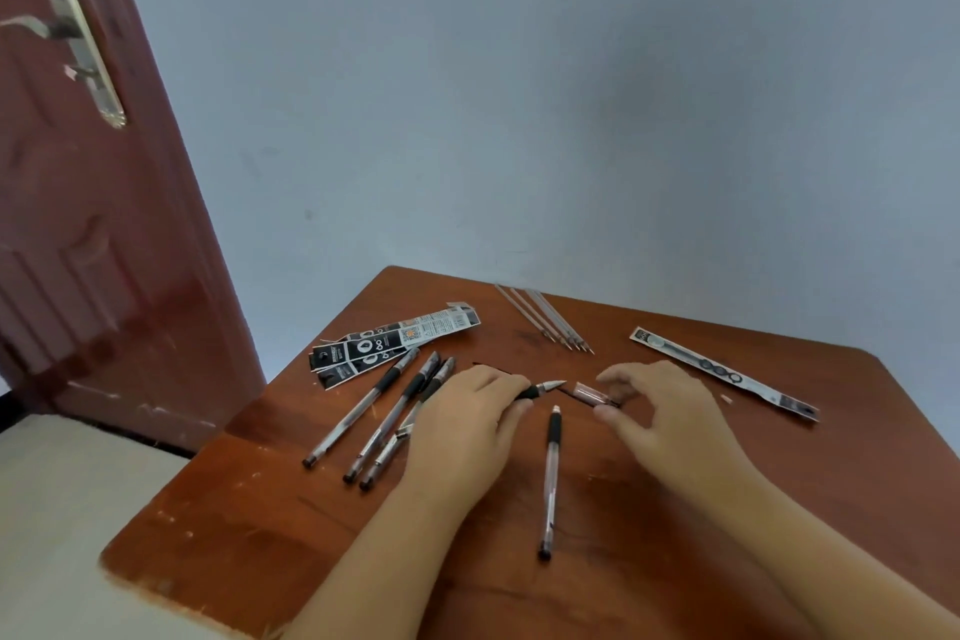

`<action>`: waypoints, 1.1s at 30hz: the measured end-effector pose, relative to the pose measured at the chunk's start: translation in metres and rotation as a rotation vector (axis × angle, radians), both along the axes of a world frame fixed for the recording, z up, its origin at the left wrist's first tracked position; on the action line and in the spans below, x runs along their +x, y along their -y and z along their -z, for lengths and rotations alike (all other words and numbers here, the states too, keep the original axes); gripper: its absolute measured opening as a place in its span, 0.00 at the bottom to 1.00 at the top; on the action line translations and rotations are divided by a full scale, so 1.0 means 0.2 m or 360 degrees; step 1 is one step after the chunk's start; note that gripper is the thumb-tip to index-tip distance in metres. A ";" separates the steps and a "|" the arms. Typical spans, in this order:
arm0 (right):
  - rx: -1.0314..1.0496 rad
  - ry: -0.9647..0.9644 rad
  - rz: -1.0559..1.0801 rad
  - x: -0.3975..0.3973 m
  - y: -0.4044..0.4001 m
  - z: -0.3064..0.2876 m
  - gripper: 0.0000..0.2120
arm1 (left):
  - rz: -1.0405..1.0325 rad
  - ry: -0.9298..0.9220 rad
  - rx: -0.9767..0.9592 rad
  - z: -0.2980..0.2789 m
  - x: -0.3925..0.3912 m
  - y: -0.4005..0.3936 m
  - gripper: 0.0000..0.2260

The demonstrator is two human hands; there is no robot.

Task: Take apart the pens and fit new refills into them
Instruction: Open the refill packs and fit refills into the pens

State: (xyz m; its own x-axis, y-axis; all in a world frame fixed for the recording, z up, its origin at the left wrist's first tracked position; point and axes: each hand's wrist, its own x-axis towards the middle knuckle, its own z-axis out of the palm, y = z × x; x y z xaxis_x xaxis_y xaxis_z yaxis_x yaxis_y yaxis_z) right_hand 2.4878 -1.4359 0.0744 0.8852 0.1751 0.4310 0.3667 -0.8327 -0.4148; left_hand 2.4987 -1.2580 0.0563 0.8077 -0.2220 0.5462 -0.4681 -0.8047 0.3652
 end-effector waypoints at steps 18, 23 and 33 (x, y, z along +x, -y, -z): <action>0.0285 0.0266 -0.0092 -0.09 0.09 0.17 0.12 | 0.0358 0.0122 0.0242 0.08 -0.03 0.08 0.13; 0.0295 0.0184 -0.0199 -0.10 0.10 0.16 0.07 | 0.0437 0.0044 0.0181 0.07 -0.05 0.09 0.13; 0.0400 0.0035 -0.0445 -0.09 0.14 0.15 0.07 | 0.0603 -0.0208 -0.0019 0.06 -0.06 0.08 0.08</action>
State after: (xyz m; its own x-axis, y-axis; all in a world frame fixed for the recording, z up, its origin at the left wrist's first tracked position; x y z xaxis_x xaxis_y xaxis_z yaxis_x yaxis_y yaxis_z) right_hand 2.4692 -1.4638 0.0436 0.8084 0.2949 0.5094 0.5763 -0.5725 -0.5832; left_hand 2.4872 -1.2745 0.0436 0.7327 -0.5118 0.4485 -0.6799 -0.5795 0.4494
